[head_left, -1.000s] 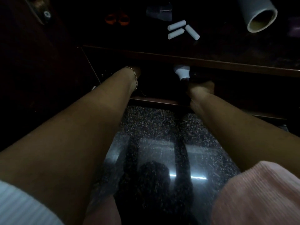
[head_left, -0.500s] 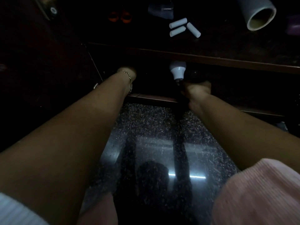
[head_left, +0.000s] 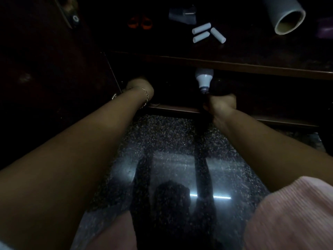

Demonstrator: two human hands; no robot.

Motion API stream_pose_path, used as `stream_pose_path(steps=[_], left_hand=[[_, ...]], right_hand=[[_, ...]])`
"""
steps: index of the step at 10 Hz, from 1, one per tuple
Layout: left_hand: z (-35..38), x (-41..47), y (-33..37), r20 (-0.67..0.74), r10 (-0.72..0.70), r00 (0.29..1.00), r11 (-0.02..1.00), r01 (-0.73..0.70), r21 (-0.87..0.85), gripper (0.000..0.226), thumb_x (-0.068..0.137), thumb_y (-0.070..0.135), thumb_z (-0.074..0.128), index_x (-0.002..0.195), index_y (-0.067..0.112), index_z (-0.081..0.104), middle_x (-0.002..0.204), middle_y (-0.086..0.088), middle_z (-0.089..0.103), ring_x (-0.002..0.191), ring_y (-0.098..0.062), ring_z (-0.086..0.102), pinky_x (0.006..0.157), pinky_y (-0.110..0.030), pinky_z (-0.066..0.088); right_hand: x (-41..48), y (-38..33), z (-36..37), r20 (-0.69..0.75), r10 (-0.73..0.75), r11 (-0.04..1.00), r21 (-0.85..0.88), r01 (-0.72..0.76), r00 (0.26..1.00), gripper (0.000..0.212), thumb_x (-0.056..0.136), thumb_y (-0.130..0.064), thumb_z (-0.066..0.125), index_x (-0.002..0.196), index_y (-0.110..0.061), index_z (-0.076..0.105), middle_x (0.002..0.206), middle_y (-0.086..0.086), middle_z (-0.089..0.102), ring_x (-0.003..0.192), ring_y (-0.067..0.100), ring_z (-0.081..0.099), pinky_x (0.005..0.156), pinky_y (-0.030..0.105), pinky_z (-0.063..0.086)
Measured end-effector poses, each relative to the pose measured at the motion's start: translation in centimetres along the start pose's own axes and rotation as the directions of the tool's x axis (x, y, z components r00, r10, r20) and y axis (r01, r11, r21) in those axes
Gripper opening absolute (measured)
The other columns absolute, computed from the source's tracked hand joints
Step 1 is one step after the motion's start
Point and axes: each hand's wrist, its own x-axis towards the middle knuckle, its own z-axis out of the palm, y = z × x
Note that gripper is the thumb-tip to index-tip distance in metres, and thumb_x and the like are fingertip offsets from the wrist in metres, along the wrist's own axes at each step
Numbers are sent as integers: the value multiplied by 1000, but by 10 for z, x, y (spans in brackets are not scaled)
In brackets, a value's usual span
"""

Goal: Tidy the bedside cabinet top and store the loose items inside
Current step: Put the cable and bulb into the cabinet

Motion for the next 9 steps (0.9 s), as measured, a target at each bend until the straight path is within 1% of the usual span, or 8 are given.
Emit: stream_pose_path(steps=[1,2,3,4,5,6,7,9], left_hand=[[5,7,3,282,-29,959,924,133,-358,25,99,7,42,104,-5,64,95,-15,72,89,-18,70,85,-23,54],[8,13,1,240,-77,968,839,193,-509,27,95,5,49,70,10,57,53,-2,64,43,-6,57,49,-14,47],[-3,-16,1,179,-28,983,841,120,-528,20,94,9,51,109,1,61,113,-13,62,97,-25,63,72,-24,49],[5,-6,0,86,-67,994,819,104,-564,30,90,17,58,114,0,61,117,-18,62,107,-30,62,89,-37,52],[6,-10,5,155,-101,983,472,185,-862,17,92,9,56,75,10,55,72,-6,56,51,-10,57,42,-21,49],[-3,-15,10,199,-25,980,14,199,-980,17,96,0,42,102,6,57,84,-5,61,65,-12,59,45,-19,53],[-5,-12,7,141,-57,988,35,143,-989,24,97,-1,37,108,7,57,112,-14,62,73,-15,62,60,-22,53],[-1,-21,1,-202,-32,979,865,-74,-497,34,88,7,53,121,-2,53,125,-20,58,115,-37,55,91,-34,46]], right_hand=[[-6,0,-1,37,-2,1000,14,1,999,38,49,-36,74,79,-16,62,93,13,71,83,32,71,76,48,59],[-10,3,-3,38,22,1000,2,-22,999,39,50,-33,72,82,-11,69,88,12,71,78,32,70,75,49,59],[-4,9,-3,41,21,1000,-16,-21,999,46,49,-32,71,89,-8,71,86,14,72,77,34,70,74,50,59],[-7,9,-4,49,21,999,-32,-20,999,33,53,-31,70,79,-11,69,87,14,71,78,35,70,75,50,59],[-7,10,-5,43,24,999,-36,-22,999,19,59,-26,68,75,-16,63,85,13,69,77,35,70,75,51,58],[-14,4,-6,34,5,999,-46,-4,999,13,65,-23,67,75,-19,60,85,11,68,78,33,70,76,49,59],[-19,2,-8,35,-14,998,-58,16,999,6,74,-18,65,76,-20,59,85,11,69,79,31,70,77,47,59],[-26,-1,-21,-33,-67,981,-185,60,997,27,77,-24,62,100,-11,68,98,14,70,88,32,67,81,41,56]])
